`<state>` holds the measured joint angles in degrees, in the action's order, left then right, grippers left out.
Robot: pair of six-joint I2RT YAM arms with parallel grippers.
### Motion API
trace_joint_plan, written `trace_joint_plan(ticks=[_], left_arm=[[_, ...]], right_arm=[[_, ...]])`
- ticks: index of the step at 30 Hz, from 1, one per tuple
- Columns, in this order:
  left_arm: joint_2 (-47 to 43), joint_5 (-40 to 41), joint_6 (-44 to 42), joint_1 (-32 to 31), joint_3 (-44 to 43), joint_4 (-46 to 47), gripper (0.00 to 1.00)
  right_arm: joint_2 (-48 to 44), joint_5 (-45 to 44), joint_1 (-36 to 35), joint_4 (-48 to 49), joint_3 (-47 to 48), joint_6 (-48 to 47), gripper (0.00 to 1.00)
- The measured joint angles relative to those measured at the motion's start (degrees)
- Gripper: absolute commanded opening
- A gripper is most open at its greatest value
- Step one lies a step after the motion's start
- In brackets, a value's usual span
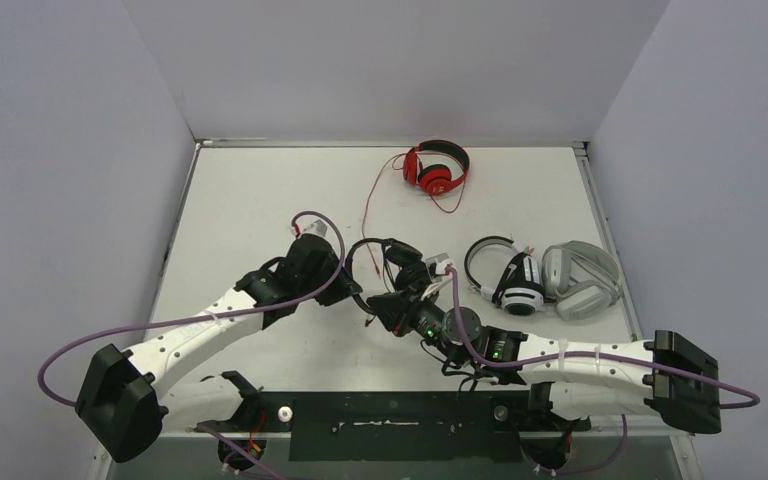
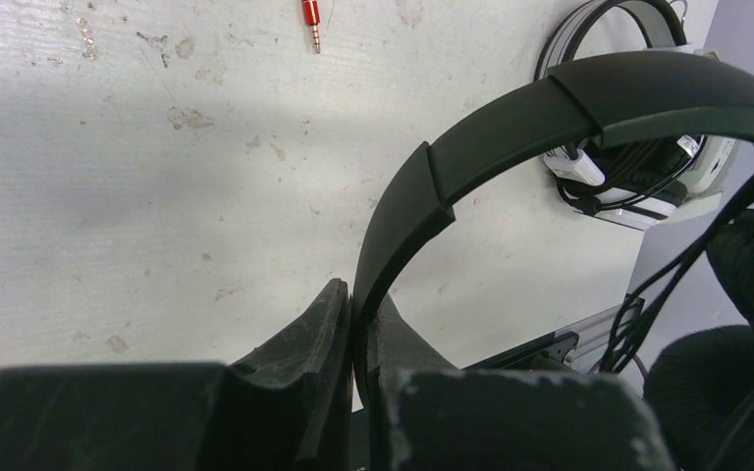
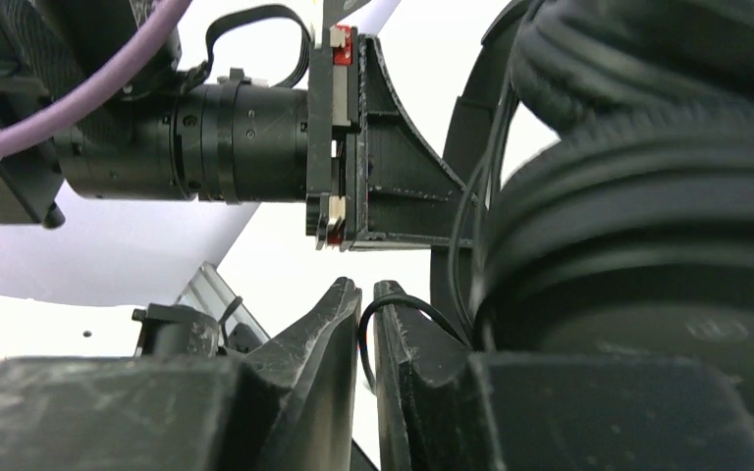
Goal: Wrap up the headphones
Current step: Wrap the headphones cable around the headphones.
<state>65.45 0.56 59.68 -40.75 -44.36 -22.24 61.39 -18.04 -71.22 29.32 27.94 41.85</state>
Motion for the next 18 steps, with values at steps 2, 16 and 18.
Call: trace_joint_plan(ticks=[2,16,18], left_arm=[[0.0,0.3,0.0,-0.2,0.0,0.1,0.00],[3.9,1.8,-0.3,-0.6,1.0,0.9,0.00],[4.9,1.8,-0.5,-0.8,1.2,0.9,0.00]], right_arm=[[0.0,-0.8,0.3,0.3,0.0,0.6,0.12],[7.9,-6.8,2.3,-7.6,4.5,4.8,0.14],[9.2,-6.8,2.6,-7.8,4.5,5.3,0.14]])
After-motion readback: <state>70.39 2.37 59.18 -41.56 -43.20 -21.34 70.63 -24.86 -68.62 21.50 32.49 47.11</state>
